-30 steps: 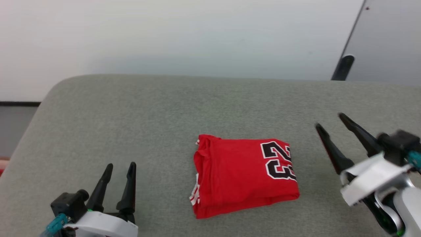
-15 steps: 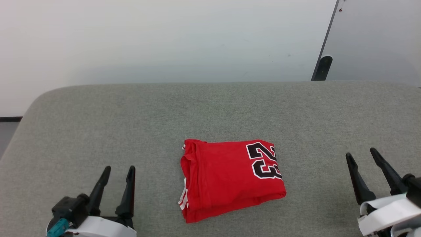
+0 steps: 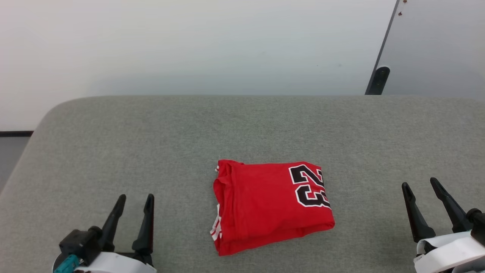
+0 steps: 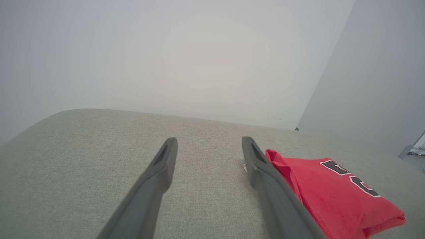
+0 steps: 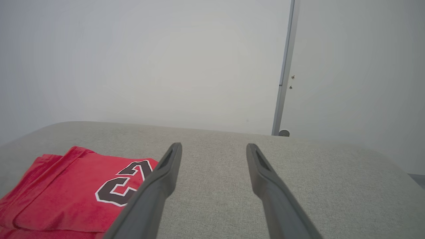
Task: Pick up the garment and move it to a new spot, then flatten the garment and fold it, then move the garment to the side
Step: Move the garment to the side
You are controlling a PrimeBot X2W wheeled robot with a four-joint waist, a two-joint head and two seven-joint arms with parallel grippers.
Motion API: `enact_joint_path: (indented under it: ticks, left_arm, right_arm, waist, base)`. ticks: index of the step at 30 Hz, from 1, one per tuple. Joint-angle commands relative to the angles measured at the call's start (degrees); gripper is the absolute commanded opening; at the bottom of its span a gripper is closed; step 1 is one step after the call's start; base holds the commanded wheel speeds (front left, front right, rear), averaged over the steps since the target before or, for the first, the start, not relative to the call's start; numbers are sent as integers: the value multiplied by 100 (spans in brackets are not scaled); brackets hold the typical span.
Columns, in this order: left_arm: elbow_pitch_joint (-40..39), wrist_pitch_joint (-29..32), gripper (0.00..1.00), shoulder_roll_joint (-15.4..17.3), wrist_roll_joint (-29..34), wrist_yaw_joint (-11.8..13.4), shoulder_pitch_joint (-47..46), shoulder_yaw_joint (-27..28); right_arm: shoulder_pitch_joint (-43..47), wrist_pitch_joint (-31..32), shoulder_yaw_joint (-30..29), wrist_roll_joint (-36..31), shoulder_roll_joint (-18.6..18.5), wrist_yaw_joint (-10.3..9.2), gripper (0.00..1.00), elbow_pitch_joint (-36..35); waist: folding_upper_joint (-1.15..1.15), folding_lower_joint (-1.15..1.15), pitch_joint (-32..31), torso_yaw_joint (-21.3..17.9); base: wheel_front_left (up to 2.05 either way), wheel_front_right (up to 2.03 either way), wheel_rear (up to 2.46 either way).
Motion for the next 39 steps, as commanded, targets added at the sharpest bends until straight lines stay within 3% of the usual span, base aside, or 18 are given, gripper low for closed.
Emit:
enact_joint_path:
  ticks: [1, 10, 17, 31, 39]
  left_arm:
    - [16, -14, 100, -16, 32, -18, -27, -28]
    - [109, -15, 100, -15, -17, -17, -132, 198]
    - [79, -14, 100, -3, -63, -17, -11, 263]
    - [33, -15, 100, -158, -146, -17, -398, -193]
    - [66, -15, 100, -326, -149, -17, -846, -457]
  right_arm:
    - [67, -23, -1, -44, -1, -9, 100, -10]
    - [-135, 93, 339, 0, 60, -8, 100, 43]
    - [-503, 626, 691, 94, 17, -9, 100, 190]
    - [-1547, 4082, 951, 864, -587, -9, 100, 552]
    - [-1694, 5305, 813, 1042, -654, -9, 100, 515]
  waist:
    - [0, 0, 5, 50]
    - [0, 0, -54, 574]
    - [0, 0, -87, 929]
    - [0, 0, 603, 1394]
    - [0, 0, 1174, 1635]
  base:
    - [0, 0, 0]
    - [0, 0, 0]
    - [0, 0, 0]
    - [0, 0, 0]
    - [0, 0, 0]
